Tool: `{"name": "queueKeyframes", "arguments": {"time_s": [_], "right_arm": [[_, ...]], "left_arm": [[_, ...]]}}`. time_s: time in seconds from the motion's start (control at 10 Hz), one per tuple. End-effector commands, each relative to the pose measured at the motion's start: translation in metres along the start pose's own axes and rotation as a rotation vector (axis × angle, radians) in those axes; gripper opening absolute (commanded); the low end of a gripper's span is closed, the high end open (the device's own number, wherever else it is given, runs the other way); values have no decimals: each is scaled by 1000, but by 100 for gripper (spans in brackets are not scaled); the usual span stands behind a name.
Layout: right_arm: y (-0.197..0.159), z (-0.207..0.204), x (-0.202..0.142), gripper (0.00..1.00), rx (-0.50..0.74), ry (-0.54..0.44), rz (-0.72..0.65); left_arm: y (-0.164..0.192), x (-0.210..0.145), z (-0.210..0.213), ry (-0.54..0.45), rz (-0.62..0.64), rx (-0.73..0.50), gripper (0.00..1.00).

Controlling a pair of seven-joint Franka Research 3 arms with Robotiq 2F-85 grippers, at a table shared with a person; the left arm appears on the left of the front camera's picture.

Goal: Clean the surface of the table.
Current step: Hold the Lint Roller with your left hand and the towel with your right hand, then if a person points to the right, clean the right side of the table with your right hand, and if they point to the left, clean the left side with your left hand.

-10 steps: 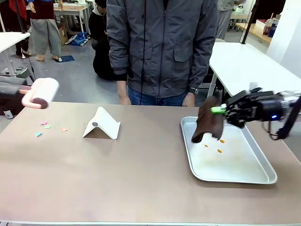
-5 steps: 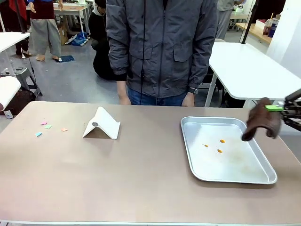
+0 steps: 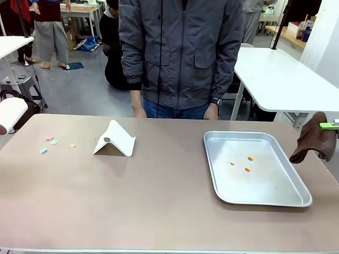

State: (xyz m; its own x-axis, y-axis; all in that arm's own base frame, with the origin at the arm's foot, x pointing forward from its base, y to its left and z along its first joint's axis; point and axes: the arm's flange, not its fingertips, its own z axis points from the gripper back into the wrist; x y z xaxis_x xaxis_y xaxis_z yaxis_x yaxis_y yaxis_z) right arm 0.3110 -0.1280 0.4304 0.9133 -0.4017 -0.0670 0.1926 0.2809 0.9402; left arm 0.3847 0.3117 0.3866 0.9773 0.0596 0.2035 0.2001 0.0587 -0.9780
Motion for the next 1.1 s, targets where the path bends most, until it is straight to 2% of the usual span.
{"name": "queueKeyframes", "arguments": {"time_s": [0.0, 1.0], "right_arm": [[2, -5, -2, 0, 14, 34, -32], [2, -5, -2, 0, 14, 34, -32]], "left_arm": [[-9, -3, -1, -19, -22, -5, 9], [-9, -3, -1, -19, -22, -5, 9]]}}
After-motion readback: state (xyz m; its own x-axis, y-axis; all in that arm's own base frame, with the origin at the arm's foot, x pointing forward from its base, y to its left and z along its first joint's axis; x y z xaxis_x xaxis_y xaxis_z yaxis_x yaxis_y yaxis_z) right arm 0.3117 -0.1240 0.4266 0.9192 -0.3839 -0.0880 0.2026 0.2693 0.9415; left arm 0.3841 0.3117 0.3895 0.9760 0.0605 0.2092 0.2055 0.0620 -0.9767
